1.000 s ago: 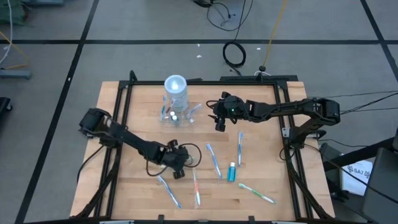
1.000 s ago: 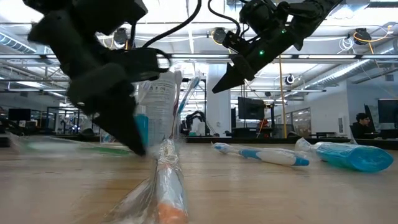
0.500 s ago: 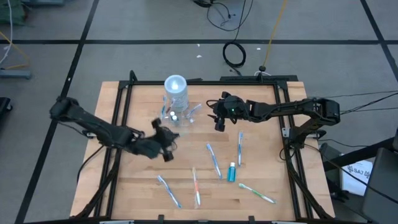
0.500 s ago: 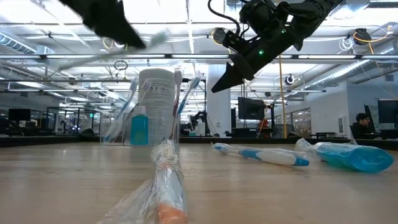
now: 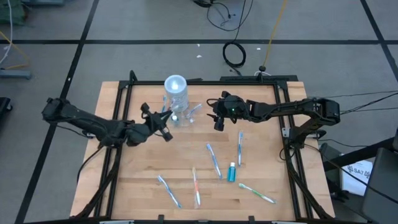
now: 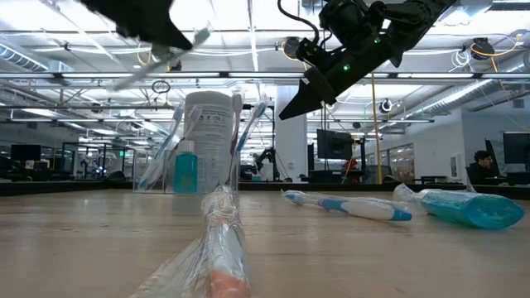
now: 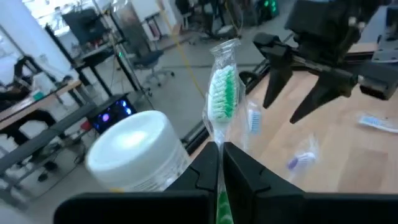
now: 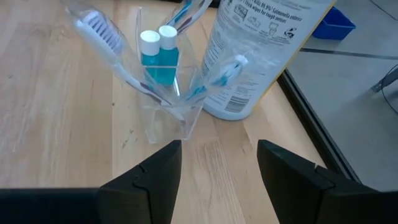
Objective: Pick & Place toothbrushing station
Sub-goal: Put the top green toothbrush into the transparent organizer
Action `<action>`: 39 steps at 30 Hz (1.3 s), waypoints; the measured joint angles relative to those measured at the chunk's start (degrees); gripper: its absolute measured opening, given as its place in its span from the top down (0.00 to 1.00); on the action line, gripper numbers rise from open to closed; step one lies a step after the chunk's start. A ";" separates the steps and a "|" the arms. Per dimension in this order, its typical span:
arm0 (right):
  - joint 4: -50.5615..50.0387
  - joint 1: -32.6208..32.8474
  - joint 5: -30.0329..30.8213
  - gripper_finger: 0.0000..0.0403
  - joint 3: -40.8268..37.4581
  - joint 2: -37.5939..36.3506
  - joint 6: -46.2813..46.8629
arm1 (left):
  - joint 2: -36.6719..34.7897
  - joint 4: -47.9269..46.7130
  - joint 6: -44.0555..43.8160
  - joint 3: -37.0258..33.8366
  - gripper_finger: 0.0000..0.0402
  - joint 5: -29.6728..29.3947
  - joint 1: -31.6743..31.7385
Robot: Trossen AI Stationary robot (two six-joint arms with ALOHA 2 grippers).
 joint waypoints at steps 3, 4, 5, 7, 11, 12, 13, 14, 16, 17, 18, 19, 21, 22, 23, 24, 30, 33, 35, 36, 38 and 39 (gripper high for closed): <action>0.82 0.00 0.00 0.49 0.00 0.00 0.04 | 0.01 18.76 6.61 -7.95 0.98 4.90 3.81; 1.29 0.00 0.00 0.49 0.00 0.00 0.04 | -0.02 25.50 8.40 -10.66 0.99 6.80 5.19; 1.82 0.00 -0.02 0.49 0.00 0.00 0.06 | -0.02 31.90 9.98 -13.39 0.99 8.78 6.65; 3.13 0.00 -0.04 0.49 0.00 0.00 0.06 | 0.00 43.18 12.02 -18.68 0.98 11.88 9.68; 4.54 0.00 -0.13 0.50 0.00 0.00 0.06 | -0.01 58.10 9.65 -27.24 0.97 20.21 15.19; 5.02 0.00 -0.15 0.50 0.00 0.00 0.06 | 0.16 60.07 8.72 -28.78 0.98 22.90 16.38; 5.63 0.01 -0.14 0.50 0.00 0.00 0.07 | 0.56 62.00 7.96 -29.99 0.99 25.13 17.52; 6.20 0.02 -0.15 0.50 0.00 0.00 0.06 | 1.06 63.76 7.69 -30.82 0.99 26.73 18.51; 7.06 0.02 -0.15 0.49 0.00 0.00 0.06 | 2.07 65.98 7.91 -31.72 0.98 27.64 20.05; 7.31 0.01 -0.15 0.49 0.00 0.00 0.06 | 2.45 66.37 8.41 -31.74 0.98 27.70 20.63; 7.56 0.00 -0.15 0.49 0.00 0.00 0.06 | 2.73 66.74 9.03 -31.72 0.98 27.86 21.17; 7.93 0.02 -0.17 0.50 0.00 0.00 0.06 | 3.00 67.38 9.86 -31.72 0.98 27.93 21.65; 8.58 0.02 -0.16 0.50 0.00 0.00 0.08 | 3.92 69.06 11.27 -31.72 0.99 28.03 22.87; 8.88 0.02 -0.17 0.49 0.00 0.00 0.07 | 4.58 69.60 11.48 -31.70 0.99 28.10 23.45; 8.95 0.02 -0.17 0.49 0.00 0.00 0.08 | 5.15 69.75 11.50 -31.70 0.99 28.53 24.14; 8.91 0.02 -0.16 0.49 0.00 0.00 0.07 | 5.66 69.93 11.49 -31.70 0.98 29.10 24.84; 8.88 0.02 -0.15 0.50 0.00 0.00 0.08 | 10.11 70.08 10.40 -31.70 0.99 30.55 27.95; 8.88 0.02 -0.17 0.50 0.00 0.00 0.08 | 12.22 69.88 9.75 -31.70 0.98 30.61 28.64; 8.87 0.02 -0.17 0.50 0.00 0.00 0.08 | 13.34 69.16 9.67 -31.69 0.96 30.62 28.84; 8.86 0.02 -0.17 0.50 0.00 0.00 0.08 | 13.72 68.38 9.25 -31.67 0.96 30.60 28.81; 8.85 0.02 -0.17 0.50 0.00 0.00 0.08 | 14.06 65.98 8.60 -31.67 0.96 30.46 28.79; 8.85 0.02 -0.17 0.50 0.00 0.00 0.08 | 14.05 64.60 7.83 -31.67 0.96 30.30 28.79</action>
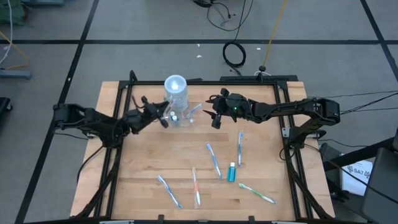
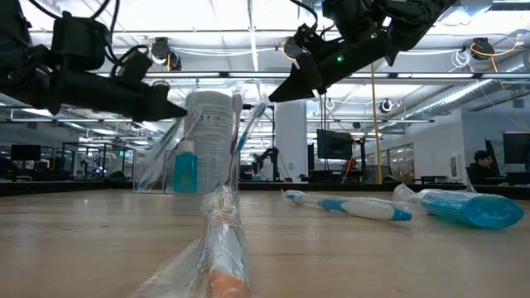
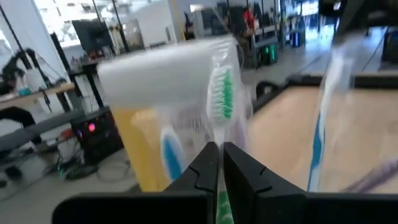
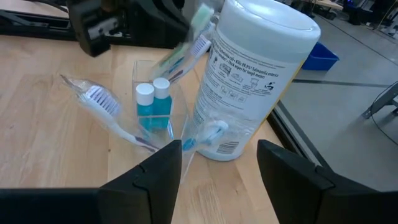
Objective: Pick & Place toothbrushing station
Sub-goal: Put the top green toothbrush into the transparent organizer
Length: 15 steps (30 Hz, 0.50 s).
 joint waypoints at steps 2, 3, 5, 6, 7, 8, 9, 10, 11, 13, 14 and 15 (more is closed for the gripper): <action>-0.01 0.00 0.00 0.50 0.00 0.00 0.00 | 0.00 -2.86 -2.36 0.02 0.96 -1.14 0.00; -0.01 0.00 0.00 0.50 0.00 0.00 0.00 | -0.02 -4.29 -3.77 0.02 0.96 -1.89 0.00; -0.03 0.00 0.00 0.50 0.00 0.00 0.00 | -0.02 -6.06 -5.99 0.02 0.95 -3.80 -0.03; -0.03 0.00 0.00 0.50 0.00 0.00 0.00 | -0.04 -6.54 -6.65 0.02 0.95 -4.86 -0.04; -0.06 0.00 0.00 0.51 0.00 0.00 0.00 | -0.04 -6.93 -6.75 0.04 0.95 -5.77 -0.04; -0.08 0.00 0.00 0.51 0.00 0.00 0.00 | -0.03 -7.24 -6.64 0.03 0.95 -6.27 0.00; -0.09 0.00 0.00 0.51 0.00 0.00 0.00 | -0.03 -7.43 -6.49 0.02 0.95 -6.45 0.00; -0.10 0.00 0.00 0.50 0.00 0.00 0.00 | -0.02 -7.45 -6.51 0.02 0.95 -6.46 0.00; -0.16 0.00 0.00 0.50 0.00 0.00 0.00 | -0.02 -7.43 -6.68 0.02 0.95 -6.45 -0.06; -0.29 0.00 0.00 0.50 0.00 0.00 0.00 | -0.02 -7.44 -7.10 0.02 0.95 -6.49 -0.46; -0.42 0.00 0.00 0.50 0.00 0.00 0.02 | -0.02 -7.43 -7.11 0.02 0.95 -6.51 -0.74; -0.57 0.00 0.00 0.50 0.00 0.00 0.02 | -0.02 -7.45 -7.04 0.02 0.95 -6.52 -1.04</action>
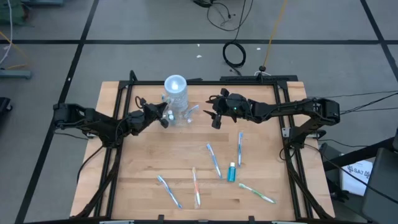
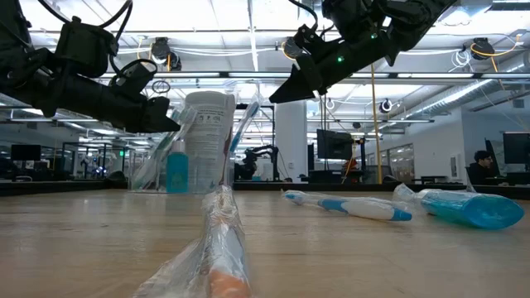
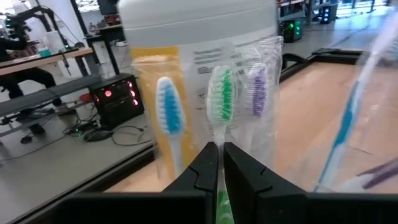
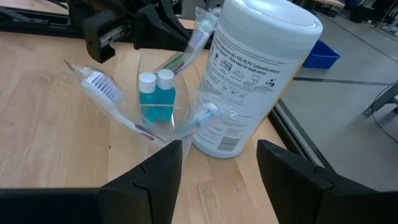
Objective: Pick & Place toothbrushing station
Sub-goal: Put the top green toothbrush into the transparent organizer
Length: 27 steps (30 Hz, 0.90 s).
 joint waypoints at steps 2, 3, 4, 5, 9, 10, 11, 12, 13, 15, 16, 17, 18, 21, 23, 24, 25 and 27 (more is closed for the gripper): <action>-0.51 0.00 0.00 0.51 0.00 0.00 0.00 | 0.00 -0.17 0.58 0.00 0.95 -0.04 -0.68; -0.75 0.00 0.00 0.51 0.00 0.00 0.00 | 0.00 -0.41 0.60 0.00 0.95 -0.22 -0.99; -0.95 0.00 0.00 0.51 0.00 0.00 0.00 | 0.00 -0.62 0.37 0.00 0.95 -0.89 -1.34; -1.11 0.00 0.00 0.51 0.00 0.00 0.00 | 0.00 -0.65 -0.59 0.00 0.95 -2.09 -1.72; -1.18 0.00 0.00 0.51 0.00 0.00 0.00 | -0.33 -0.75 -2.20 0.00 0.95 -8.58 -3.42; -1.18 -0.01 0.00 0.51 0.00 0.00 0.01 | -0.51 -0.74 -1.97 0.00 0.95 -9.49 -3.85; -1.18 0.00 0.00 0.51 0.00 0.00 0.02 | -0.55 -0.68 -1.65 0.00 0.95 -9.92 -4.18; -1.18 0.00 0.00 0.51 0.00 0.00 0.02 | -0.55 -0.74 -1.02 0.00 0.95 -9.95 -4.48; -1.18 0.00 0.00 0.51 0.00 0.00 0.18 | -0.55 -0.91 -0.06 0.00 0.95 -9.94 -4.83; -1.19 0.00 0.00 0.51 0.00 0.00 1.92 | -0.55 -1.36 1.97 0.01 0.95 -9.92 -5.69; -1.19 -0.01 -0.01 0.51 0.00 0.00 3.14 | -0.55 -1.69 2.54 0.02 0.95 -9.92 -6.09; -1.18 0.00 0.00 0.51 0.00 0.00 4.21 | -0.55 -1.78 2.73 0.02 0.95 -9.92 -6.38; -1.20 -0.02 0.00 0.51 0.00 0.00 4.83 | -0.55 -1.85 2.65 0.02 0.95 -9.94 -6.57; -1.22 0.00 0.00 0.51 0.00 0.00 5.14 | -0.55 -1.88 2.39 0.02 0.95 -9.96 -6.63; -1.58 -0.01 -0.01 0.51 0.00 0.00 5.20 | -0.55 -1.88 2.31 0.02 0.95 -9.96 -6.63; -1.94 0.00 0.00 0.51 0.00 0.00 5.19 | -0.55 -1.88 2.06 0.02 0.95 -9.96 -6.63; -2.51 0.00 0.00 0.51 0.00 0.00 5.21 | -0.55 -1.90 1.83 0.02 0.94 -9.97 -6.61; -3.95 0.00 -0.02 0.51 0.00 0.00 5.81 | -0.55 -1.94 0.75 0.02 0.92 -10.01 -6.57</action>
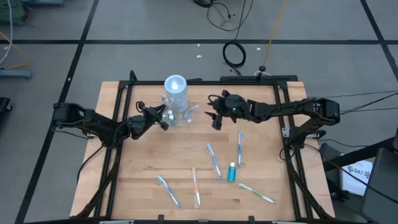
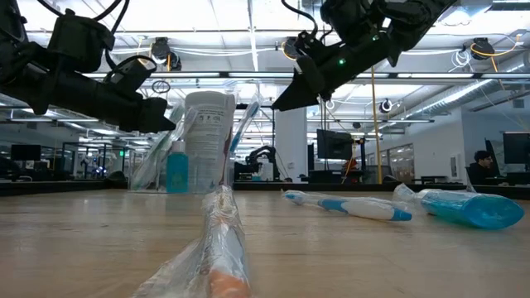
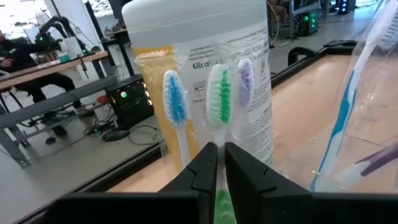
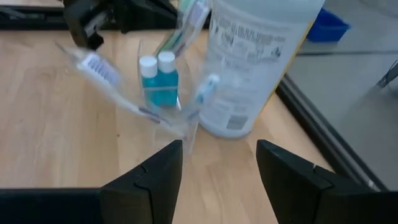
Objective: Pick & Place toothbrushing station
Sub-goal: Put the top green toothbrush into the transparent organizer, then put the blue mouthwash into the transparent organizer
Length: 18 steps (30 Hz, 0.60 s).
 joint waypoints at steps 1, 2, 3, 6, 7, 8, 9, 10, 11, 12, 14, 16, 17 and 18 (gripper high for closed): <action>-0.73 0.00 0.00 0.51 0.00 0.00 0.49 | 0.00 -0.11 -0.39 0.00 0.90 -0.04 0.00; -1.46 0.00 0.00 0.51 0.00 0.00 0.97 | 0.00 -0.15 -0.88 0.00 0.87 -0.05 0.00; -2.36 0.00 0.00 0.51 0.00 0.00 1.58 | 0.00 -0.18 -1.67 0.00 0.85 -0.06 -0.02; -7.02 0.39 0.00 0.51 0.02 0.00 2.19 | 0.00 -0.15 -3.66 0.00 0.76 -0.05 -0.27; -8.83 0.69 0.01 0.51 0.02 0.02 1.81 | 0.00 -0.15 -4.09 0.00 0.73 -0.11 -0.64; -10.51 1.03 0.05 0.51 0.02 0.02 1.29 | 0.00 -0.13 -4.49 0.00 0.71 -0.12 -1.08; -12.10 1.38 0.07 0.51 0.02 0.02 0.76 | 0.00 -0.15 -4.99 -0.02 0.69 -0.11 -1.57; -13.85 1.70 0.05 0.51 0.02 -0.35 0.33 | 0.00 -0.13 -5.65 0.00 0.68 -0.13 -2.13; -15.96 2.04 0.05 0.51 0.00 -0.84 0.24 | 0.00 -0.13 -6.37 0.00 0.66 -0.20 -2.74; -17.59 2.47 0.07 0.51 0.00 -1.34 0.48 | 0.00 -0.15 -6.90 0.00 0.66 -0.63 -3.42; -20.59 3.36 0.09 0.51 0.08 -2.40 2.85 | 0.00 -0.15 -7.52 0.00 0.65 -2.05 -5.04; -25.28 4.41 0.15 0.51 -0.01 -4.13 6.63 | 0.00 -0.13 -7.52 0.00 0.66 -3.64 -6.75; -26.80 5.03 0.19 0.51 -0.04 -5.00 8.65 | 0.00 -0.11 -7.53 0.00 0.66 -4.47 -7.61; -27.49 5.63 0.19 0.51 -0.02 -5.76 10.75 | -0.04 -0.09 -7.83 0.00 0.67 -5.10 -8.41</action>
